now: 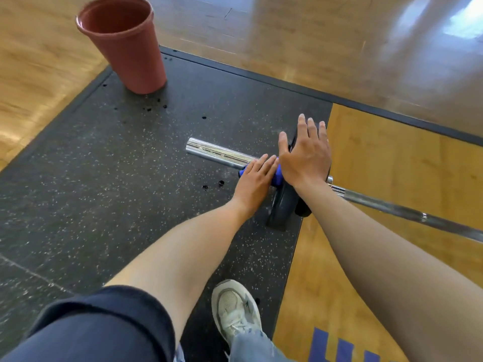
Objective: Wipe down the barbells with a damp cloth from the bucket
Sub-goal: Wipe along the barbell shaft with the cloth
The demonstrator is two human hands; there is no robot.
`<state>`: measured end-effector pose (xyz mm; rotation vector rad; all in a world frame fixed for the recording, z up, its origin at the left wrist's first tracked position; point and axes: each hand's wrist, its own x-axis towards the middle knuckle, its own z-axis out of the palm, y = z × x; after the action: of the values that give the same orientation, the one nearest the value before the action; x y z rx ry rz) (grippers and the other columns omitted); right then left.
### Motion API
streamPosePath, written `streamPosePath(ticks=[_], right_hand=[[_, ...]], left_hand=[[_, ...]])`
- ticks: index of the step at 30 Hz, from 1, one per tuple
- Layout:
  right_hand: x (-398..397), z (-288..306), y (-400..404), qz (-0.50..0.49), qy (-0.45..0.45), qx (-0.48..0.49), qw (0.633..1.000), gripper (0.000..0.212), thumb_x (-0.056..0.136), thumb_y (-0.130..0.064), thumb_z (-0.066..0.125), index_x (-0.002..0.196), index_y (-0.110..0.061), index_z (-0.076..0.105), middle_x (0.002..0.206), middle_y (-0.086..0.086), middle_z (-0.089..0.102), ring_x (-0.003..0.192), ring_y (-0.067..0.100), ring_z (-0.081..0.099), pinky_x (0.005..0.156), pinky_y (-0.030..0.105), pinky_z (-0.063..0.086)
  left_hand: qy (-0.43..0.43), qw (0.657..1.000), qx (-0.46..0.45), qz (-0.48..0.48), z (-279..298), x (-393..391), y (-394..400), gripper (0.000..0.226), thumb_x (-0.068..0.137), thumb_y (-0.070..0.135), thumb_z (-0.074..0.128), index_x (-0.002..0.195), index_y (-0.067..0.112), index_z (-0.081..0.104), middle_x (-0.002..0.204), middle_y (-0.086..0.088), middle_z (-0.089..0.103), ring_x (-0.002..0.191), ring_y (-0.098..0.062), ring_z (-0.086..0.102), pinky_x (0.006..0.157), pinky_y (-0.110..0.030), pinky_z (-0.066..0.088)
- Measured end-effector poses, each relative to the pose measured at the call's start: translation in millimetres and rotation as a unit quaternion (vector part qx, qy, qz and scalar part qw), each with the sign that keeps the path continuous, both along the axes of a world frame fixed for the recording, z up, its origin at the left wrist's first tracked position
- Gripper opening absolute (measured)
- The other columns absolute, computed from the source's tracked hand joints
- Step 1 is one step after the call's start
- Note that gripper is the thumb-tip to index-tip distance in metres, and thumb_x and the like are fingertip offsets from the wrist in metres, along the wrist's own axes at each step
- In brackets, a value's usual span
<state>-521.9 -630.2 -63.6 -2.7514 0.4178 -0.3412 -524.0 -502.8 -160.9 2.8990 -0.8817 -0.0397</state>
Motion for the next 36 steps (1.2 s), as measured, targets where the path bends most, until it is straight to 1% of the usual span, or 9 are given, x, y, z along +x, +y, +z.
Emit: streamPosePath(ticks=[4, 9, 14, 17, 20, 25, 27, 31, 36], right_hand=[[6, 0, 0, -0.013, -0.008, -0.004, 1.000, 0.070, 0.100, -0.061, 0.031, 0.157, -0.020, 0.034, 0.160, 0.005, 0.038, 0.153, 0.029, 0.024, 0.121, 0.049, 0.026], [22, 4, -5, -0.021, 0.012, -0.009, 1.000, 0.069, 0.101, -0.062, 0.031, 0.156, -0.020, 0.036, 0.159, 0.003, 0.041, 0.152, 0.026, 0.025, 0.120, 0.046, 0.026], [53, 12, -18, -0.008, 0.051, 0.003, 0.999, 0.070, 0.102, -0.063, 0.026, 0.155, -0.019, 0.038, 0.158, 0.004, 0.042, 0.152, 0.026, 0.025, 0.120, 0.045, 0.024], [71, 16, -20, -0.007, 0.069, 0.000, 0.998, 0.070, 0.102, -0.064, 0.025, 0.153, -0.018, 0.042, 0.156, 0.005, 0.044, 0.150, 0.027, 0.028, 0.119, 0.045, 0.025], [84, 18, -31, -0.004, 0.083, -0.003, 0.997, 0.070, 0.102, -0.064, 0.024, 0.148, -0.017, 0.050, 0.148, 0.009, 0.053, 0.142, 0.031, 0.040, 0.113, 0.046, 0.033], [101, 17, -43, -0.001, 0.102, 0.012, 0.995, 0.070, 0.100, -0.065, 0.024, 0.136, -0.018, 0.059, 0.134, 0.009, 0.062, 0.127, 0.031, 0.051, 0.104, 0.046, 0.040], [106, 13, -42, -0.006, 0.107, 0.013, 0.994, 0.067, 0.101, -0.064, 0.025, 0.137, -0.018, 0.058, 0.137, 0.009, 0.060, 0.131, 0.031, 0.049, 0.107, 0.046, 0.038], [119, 14, -45, 0.004, 0.125, 0.002, 0.992, 0.065, 0.103, -0.060, 0.026, 0.148, -0.018, 0.048, 0.154, 0.008, 0.046, 0.148, 0.028, 0.031, 0.116, 0.046, 0.027], [128, 15, -55, -0.004, 0.162, 0.013, 0.987, 0.067, 0.103, -0.062, 0.024, 0.155, -0.022, 0.039, 0.167, 0.003, 0.023, 0.156, 0.021, 0.010, 0.124, 0.047, 0.014]], left_hand=[[-0.025, 0.999, 0.019, -0.031, -15, 1, 31, 0.081, 0.098, 0.003, 0.048, 0.164, 0.012, 0.001, 0.172, -0.004, 0.000, 0.158, -0.025, 0.003, 0.128, -0.042, 0.012], [-0.035, 0.996, 0.077, 0.021, 6, 27, -15, 0.072, 0.105, 0.018, 0.043, 0.163, 0.010, 0.002, 0.172, -0.007, -0.002, 0.158, -0.029, -0.005, 0.127, -0.046, 0.004], [-0.019, 0.999, 0.043, 0.002, -13, 21, -5, 0.074, 0.103, 0.011, 0.041, 0.162, 0.010, -0.003, 0.172, -0.006, -0.003, 0.158, -0.024, 0.001, 0.128, -0.042, 0.014], [-0.021, 0.998, 0.063, 0.003, -2, 34, -15, 0.074, 0.105, 0.014, 0.042, 0.162, 0.007, -0.005, 0.171, -0.009, -0.005, 0.158, -0.026, -0.004, 0.128, -0.044, 0.012], [-0.022, 0.995, 0.089, -0.025, 1, 46, -29, 0.075, 0.105, 0.016, 0.042, 0.160, 0.003, -0.007, 0.170, -0.014, -0.005, 0.157, -0.030, -0.008, 0.128, -0.047, 0.006], [-0.019, 0.988, 0.119, -0.099, 9, 84, 6, 0.070, 0.100, 0.006, 0.034, 0.161, 0.003, 0.000, 0.170, -0.015, 0.008, 0.158, -0.030, 0.003, 0.126, -0.043, 0.003], [-0.006, 0.990, 0.115, -0.079, 14, 92, 5, 0.070, 0.103, 0.010, 0.040, 0.161, 0.001, 0.003, 0.169, -0.016, 0.013, 0.157, -0.031, 0.005, 0.126, -0.044, 0.005], [0.005, 0.981, 0.146, -0.126, 15, 81, -19, 0.072, 0.105, 0.020, 0.037, 0.160, 0.004, -0.007, 0.171, -0.015, 0.000, 0.158, -0.030, -0.002, 0.126, -0.044, 0.004], [0.030, 0.982, 0.151, -0.111, 22, 109, 4, 0.075, 0.100, 0.010, 0.039, 0.163, 0.009, -0.003, 0.172, -0.007, 0.000, 0.158, -0.024, 0.000, 0.127, -0.040, 0.005]])
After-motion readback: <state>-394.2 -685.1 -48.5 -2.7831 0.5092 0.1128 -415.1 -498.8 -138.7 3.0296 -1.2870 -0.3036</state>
